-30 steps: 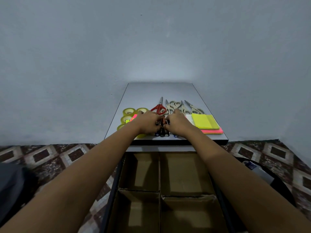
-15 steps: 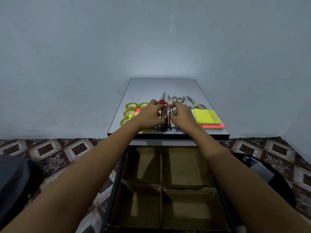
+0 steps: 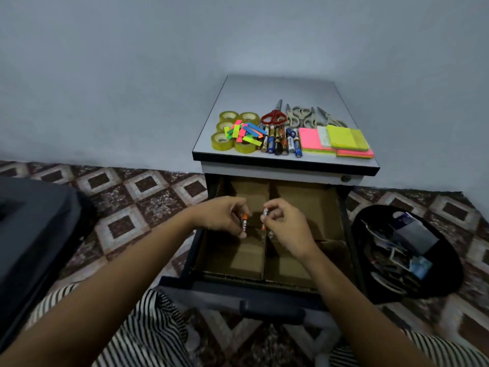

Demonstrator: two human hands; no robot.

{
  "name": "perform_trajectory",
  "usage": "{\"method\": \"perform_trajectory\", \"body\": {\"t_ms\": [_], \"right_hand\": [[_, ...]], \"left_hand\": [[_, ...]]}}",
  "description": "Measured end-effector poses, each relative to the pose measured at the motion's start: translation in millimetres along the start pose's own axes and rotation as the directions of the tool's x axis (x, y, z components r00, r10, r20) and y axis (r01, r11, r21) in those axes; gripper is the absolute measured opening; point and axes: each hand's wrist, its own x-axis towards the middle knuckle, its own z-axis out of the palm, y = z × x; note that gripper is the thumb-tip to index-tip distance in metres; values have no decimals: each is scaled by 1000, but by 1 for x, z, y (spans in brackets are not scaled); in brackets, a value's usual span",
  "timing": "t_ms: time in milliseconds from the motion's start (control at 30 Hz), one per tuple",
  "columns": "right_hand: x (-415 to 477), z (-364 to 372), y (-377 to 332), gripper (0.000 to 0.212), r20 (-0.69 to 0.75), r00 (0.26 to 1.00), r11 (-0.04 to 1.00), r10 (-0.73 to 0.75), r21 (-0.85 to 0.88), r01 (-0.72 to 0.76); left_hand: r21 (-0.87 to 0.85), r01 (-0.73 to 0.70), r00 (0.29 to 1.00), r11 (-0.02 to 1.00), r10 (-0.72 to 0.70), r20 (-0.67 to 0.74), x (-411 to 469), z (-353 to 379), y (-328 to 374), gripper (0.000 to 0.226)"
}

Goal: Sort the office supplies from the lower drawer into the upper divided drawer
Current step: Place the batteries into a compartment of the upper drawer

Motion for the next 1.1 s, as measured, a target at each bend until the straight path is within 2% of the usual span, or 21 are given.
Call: {"method": "perform_trajectory", "body": {"t_ms": [167, 367, 433, 600, 767, 900, 1100], "right_hand": [[-27, 30, 16, 18, 13, 1000, 991, -18, -129, 20], [-33, 49, 26, 22, -66, 987, 960, -146, -249, 126], [-33, 51, 27, 23, -72, 982, 949, -174, -278, 148], [-32, 50, 28, 24, -100, 977, 953, -189, -259, 158], [-32, 50, 30, 24, -122, 981, 973, -150, -195, 125], [-32, 50, 30, 25, -130, 979, 974, -155, -186, 129], [-32, 51, 30, 24, -140, 977, 978, -158, -162, 135]], "left_hand": [[33, 73, 997, 997, -73, -1, -7, 25, -29, 21], [339, 71, 995, 938, -91, 44, -3, 39, -44, 12], [387, 92, 988, 917, -134, 82, 0, 39, -45, 16], [517, 125, 962, 847, -232, 148, 7, 39, -36, 27], [599, 112, 946, 793, -269, 179, 15, 37, -32, 27], [700, 101, 912, 707, -348, 219, 23, 38, -33, 34], [799, 94, 886, 594, -417, 205, 26, 48, -37, 36]]}}
